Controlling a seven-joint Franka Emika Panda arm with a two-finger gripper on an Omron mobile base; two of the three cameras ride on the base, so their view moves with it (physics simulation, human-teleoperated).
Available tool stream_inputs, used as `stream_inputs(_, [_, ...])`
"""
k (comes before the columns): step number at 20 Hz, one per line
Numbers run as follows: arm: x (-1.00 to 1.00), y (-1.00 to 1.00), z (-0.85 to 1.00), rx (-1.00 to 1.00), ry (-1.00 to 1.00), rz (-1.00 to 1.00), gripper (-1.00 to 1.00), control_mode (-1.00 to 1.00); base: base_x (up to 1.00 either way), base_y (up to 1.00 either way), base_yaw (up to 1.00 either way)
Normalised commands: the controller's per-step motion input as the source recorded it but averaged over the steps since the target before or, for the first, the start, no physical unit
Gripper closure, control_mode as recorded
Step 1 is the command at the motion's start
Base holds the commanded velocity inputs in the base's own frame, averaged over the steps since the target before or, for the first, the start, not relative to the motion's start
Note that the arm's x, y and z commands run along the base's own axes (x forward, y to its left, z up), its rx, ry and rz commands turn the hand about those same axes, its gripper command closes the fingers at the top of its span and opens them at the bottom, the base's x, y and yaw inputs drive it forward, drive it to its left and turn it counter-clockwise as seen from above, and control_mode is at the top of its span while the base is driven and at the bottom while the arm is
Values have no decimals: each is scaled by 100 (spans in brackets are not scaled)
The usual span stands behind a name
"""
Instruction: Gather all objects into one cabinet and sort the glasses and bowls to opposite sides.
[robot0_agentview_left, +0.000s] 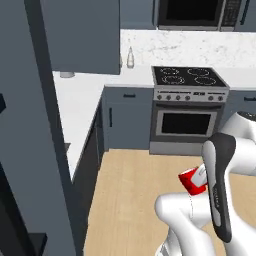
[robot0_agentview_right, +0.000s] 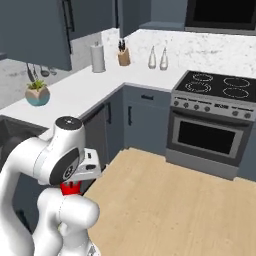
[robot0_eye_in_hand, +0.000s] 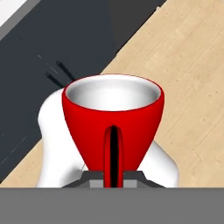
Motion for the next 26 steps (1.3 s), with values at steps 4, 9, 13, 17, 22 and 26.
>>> stream_inputs(4, [0, 0, 0, 0, 0, 0, 100, 100, -86, 44, 34])
stream_inputs(9, [0, 0, 0, 0, 0, 0, 100, 100, -21, 1, 54])
stream_inputs(13, [0, 0, 0, 0, 0, 0, 100, 100, -5, -52, 74])
stream_inputs(17, [0, 0, 0, 0, 0, 0, 100, 100, 0, -60, 78])
stream_inputs(22, [0, 0, 0, 0, 0, 0, 100, 100, 1, -77, 68])
stream_inputs(26, [0, 0, 0, 0, 0, 0, 100, 100, 31, -54, 59])
